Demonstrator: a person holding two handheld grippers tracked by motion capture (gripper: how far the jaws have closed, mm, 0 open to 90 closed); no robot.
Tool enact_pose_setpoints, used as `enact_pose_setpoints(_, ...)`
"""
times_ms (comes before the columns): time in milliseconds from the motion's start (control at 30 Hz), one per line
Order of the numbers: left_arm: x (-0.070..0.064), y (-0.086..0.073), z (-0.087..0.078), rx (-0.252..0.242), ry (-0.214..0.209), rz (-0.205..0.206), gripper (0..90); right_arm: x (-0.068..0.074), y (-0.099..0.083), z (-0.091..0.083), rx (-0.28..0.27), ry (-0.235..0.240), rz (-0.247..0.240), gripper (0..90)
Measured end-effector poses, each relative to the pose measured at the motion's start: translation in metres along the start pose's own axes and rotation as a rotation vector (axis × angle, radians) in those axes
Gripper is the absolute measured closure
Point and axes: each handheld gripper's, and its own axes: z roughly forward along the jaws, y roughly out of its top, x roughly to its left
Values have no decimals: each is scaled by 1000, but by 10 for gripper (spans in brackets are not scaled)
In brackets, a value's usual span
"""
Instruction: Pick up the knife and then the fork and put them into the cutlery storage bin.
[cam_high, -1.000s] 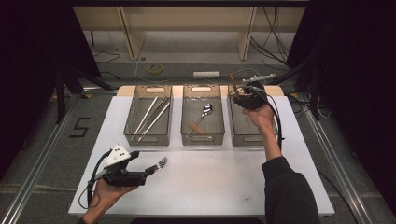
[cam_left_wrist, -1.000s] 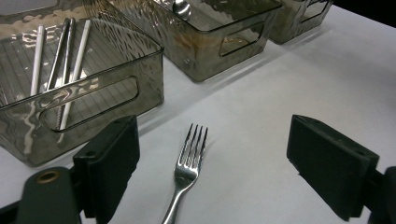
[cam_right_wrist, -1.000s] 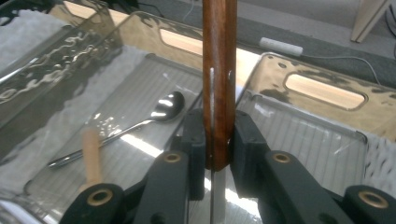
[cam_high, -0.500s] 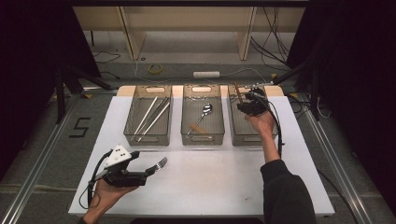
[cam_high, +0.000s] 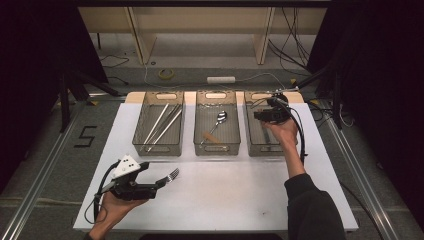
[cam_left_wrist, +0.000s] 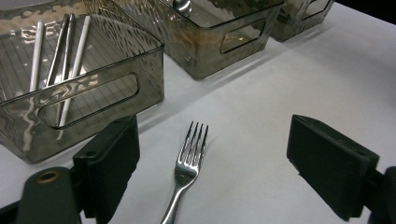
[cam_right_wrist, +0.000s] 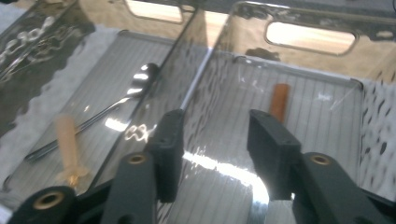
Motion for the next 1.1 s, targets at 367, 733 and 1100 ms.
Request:
enact_pose_setpoints(367, 4, 2, 2, 36, 5, -31, 163, 32, -16, -41, -43, 171, -154, 389)
enact_pose_setpoints(733, 7, 5, 7, 155, 14, -57, 164, 55, -50, -75, -132, 261, -222, 379)
enact_pose_setpoints(1100, 13, 5, 9, 215, 25, -42, 165, 63, -92, -90, -187, 321, -212, 362)
